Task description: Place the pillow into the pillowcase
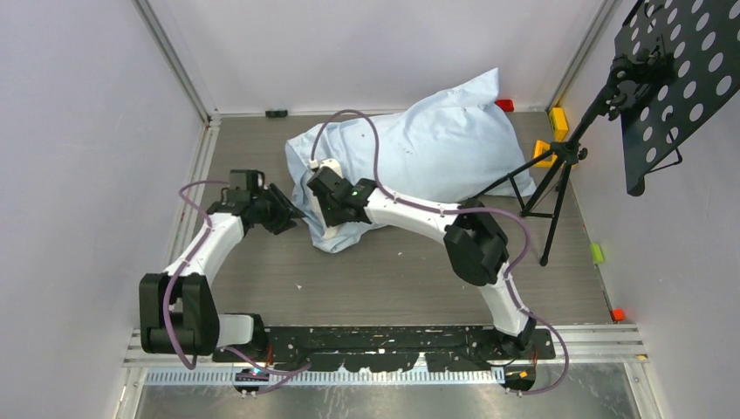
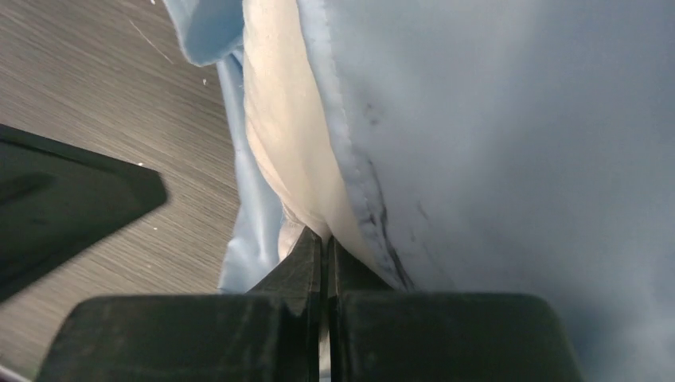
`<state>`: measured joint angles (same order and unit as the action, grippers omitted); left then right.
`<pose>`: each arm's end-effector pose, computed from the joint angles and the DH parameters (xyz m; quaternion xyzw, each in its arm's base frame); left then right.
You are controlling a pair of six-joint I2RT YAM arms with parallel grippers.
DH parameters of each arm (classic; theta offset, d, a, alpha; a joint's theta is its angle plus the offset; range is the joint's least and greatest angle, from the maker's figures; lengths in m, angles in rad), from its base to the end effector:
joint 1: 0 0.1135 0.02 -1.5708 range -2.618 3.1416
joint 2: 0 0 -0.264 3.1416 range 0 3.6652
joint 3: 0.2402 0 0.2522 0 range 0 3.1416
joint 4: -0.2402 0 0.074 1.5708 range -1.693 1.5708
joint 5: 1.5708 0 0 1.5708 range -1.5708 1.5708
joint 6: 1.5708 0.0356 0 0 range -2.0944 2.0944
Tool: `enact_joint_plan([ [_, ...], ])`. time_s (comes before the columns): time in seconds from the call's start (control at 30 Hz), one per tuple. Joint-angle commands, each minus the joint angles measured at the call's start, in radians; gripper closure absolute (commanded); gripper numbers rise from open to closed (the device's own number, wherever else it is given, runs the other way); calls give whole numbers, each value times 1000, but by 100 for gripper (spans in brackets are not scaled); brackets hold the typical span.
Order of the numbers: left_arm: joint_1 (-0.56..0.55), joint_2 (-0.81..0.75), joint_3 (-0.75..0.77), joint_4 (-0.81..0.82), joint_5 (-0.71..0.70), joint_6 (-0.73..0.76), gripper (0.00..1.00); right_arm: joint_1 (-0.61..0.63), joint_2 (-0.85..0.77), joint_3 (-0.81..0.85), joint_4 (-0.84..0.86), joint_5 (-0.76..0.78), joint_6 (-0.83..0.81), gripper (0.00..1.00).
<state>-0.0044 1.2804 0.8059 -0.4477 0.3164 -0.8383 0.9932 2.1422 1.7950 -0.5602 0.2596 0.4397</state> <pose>0.2548 -0.0122 0.2220 -0.3332 0.8762 -0.2650 0.2261 0.2699 0.3974 0.2232 -0.2156 0.9134 0.1198 0.3239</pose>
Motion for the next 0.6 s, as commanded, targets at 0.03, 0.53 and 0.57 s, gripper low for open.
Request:
enact_joint_plan([
  [0.03, -122, 75, 76, 86, -137, -51, 61, -25, -123, -86, 121, -48, 119, 100],
  [0.53, -167, 268, 172, 196, -290, -45, 64, -25, -151, -93, 125, -42, 118, 100],
  [0.57, -170, 277, 174, 204, -294, -41, 64, -25, -151, -91, 122, -42, 115, 100],
])
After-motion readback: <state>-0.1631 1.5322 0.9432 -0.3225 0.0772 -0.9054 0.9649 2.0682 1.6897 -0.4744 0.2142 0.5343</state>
